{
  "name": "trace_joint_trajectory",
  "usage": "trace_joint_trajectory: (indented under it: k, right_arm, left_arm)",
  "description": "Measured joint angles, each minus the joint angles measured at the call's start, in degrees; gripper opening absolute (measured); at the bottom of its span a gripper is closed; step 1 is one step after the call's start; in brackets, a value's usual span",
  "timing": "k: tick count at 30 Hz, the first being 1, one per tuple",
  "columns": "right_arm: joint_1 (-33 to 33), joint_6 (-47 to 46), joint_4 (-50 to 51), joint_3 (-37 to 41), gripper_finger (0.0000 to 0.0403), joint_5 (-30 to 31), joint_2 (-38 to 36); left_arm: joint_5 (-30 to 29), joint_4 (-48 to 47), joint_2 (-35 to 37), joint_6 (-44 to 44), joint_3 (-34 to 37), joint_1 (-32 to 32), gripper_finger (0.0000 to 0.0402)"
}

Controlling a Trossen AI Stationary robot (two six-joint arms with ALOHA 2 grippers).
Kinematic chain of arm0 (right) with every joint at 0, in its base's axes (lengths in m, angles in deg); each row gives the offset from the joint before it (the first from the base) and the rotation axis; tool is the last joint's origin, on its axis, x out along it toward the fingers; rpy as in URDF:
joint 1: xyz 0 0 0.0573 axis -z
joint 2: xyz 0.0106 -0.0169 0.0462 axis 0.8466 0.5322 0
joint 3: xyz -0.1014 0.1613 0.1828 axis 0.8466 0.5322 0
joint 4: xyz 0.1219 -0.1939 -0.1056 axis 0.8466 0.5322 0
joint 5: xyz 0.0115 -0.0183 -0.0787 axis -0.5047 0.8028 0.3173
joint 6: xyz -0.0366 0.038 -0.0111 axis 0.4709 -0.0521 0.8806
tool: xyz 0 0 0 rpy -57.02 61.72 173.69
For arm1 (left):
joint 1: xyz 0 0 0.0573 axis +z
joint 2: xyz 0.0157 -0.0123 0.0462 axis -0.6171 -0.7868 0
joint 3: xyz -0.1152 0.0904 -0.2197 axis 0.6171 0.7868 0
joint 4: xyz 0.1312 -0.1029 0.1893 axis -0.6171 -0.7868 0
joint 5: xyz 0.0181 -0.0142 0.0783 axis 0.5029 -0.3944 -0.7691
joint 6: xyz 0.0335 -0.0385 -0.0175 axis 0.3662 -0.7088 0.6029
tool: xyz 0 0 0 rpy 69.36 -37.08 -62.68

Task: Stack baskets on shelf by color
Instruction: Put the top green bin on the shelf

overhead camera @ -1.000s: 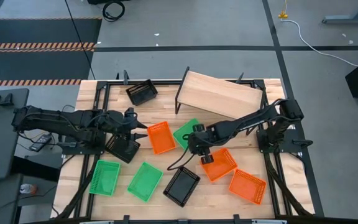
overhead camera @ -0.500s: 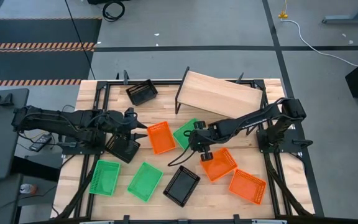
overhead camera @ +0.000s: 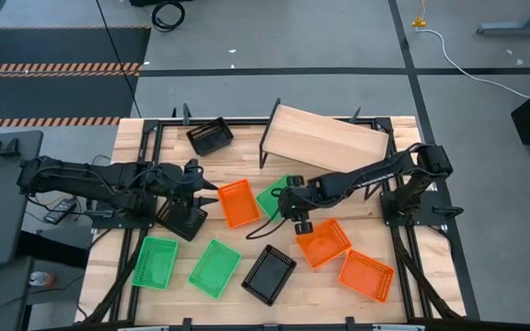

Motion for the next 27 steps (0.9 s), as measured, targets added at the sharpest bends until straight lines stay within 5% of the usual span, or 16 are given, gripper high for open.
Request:
trace_joint_trajectory:
  k: [9,20,27]
  right_arm:
    - [-0.1,-2.2,0.0,0.0,0.0159,-0.1,0.0]
    - [-0.1,-2.7,0.9,0.0,0.0159,-0.3,-0.1]
    - [-0.1,-2.6,0.9,0.0,0.0159,-0.8,-0.1]
  left_arm:
    - [0.0,1.9,-0.4,0.0,0.0,0.0,0.0174]
    - [0.0,10.7,-15.1,3.0,-0.1,0.0,0.0174]
    - [0.0,12.4,-16.0,2.7,0.0,0.0,0.0174]
